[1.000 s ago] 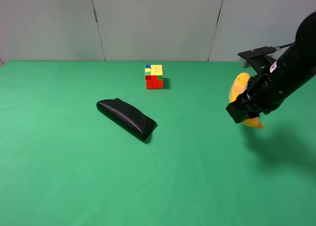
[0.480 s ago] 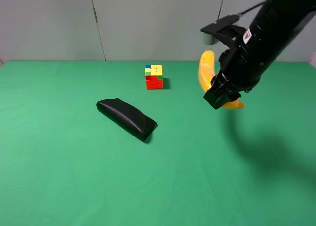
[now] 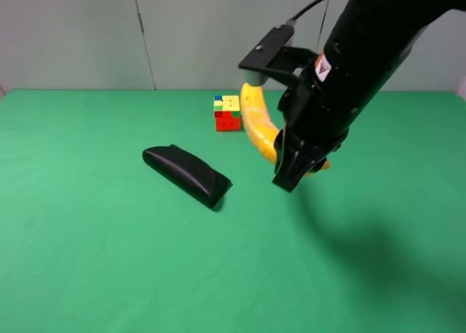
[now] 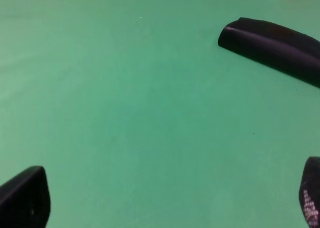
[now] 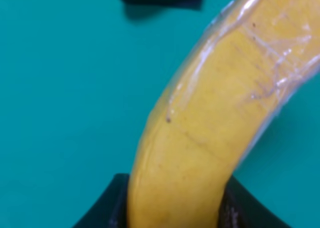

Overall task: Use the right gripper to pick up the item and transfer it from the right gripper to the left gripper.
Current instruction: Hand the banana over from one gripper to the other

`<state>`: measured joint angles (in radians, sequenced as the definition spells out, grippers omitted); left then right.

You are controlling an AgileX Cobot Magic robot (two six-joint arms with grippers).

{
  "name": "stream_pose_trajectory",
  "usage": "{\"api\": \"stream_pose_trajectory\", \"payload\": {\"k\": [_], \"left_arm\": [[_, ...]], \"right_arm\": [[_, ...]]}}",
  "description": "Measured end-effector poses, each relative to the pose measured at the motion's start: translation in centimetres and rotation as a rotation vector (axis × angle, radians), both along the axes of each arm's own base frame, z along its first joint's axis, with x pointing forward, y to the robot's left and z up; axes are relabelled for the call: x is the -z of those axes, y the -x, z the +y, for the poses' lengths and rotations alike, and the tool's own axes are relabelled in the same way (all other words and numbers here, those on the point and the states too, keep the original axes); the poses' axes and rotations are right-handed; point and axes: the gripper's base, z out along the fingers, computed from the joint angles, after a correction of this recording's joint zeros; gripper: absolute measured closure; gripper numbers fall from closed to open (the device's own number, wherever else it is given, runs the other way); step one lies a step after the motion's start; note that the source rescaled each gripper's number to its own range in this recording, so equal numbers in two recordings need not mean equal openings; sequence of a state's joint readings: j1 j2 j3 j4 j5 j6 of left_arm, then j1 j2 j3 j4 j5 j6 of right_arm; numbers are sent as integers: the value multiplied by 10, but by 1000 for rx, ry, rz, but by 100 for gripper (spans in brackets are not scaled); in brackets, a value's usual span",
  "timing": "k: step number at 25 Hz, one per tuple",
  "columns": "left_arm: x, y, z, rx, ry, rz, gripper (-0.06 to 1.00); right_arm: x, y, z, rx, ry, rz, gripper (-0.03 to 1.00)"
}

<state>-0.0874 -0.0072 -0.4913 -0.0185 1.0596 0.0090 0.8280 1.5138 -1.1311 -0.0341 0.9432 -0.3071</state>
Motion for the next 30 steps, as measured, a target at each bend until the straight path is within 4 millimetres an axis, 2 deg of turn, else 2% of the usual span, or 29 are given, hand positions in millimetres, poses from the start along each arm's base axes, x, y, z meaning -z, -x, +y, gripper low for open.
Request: {"api": "stream_pose_trajectory", "payload": {"k": [6,10,30], "left_arm": [[0,0,0,0,0,0,-6],[0,0,0,-1,-1,0,-6],[0,0,0,-1,-1,0,-6]], "right_arm": [[0,25,22,-183,9,-26,97],[0,33,28,-248,14,-32,97],[0,37,30,-377,25,-45,97]]}}
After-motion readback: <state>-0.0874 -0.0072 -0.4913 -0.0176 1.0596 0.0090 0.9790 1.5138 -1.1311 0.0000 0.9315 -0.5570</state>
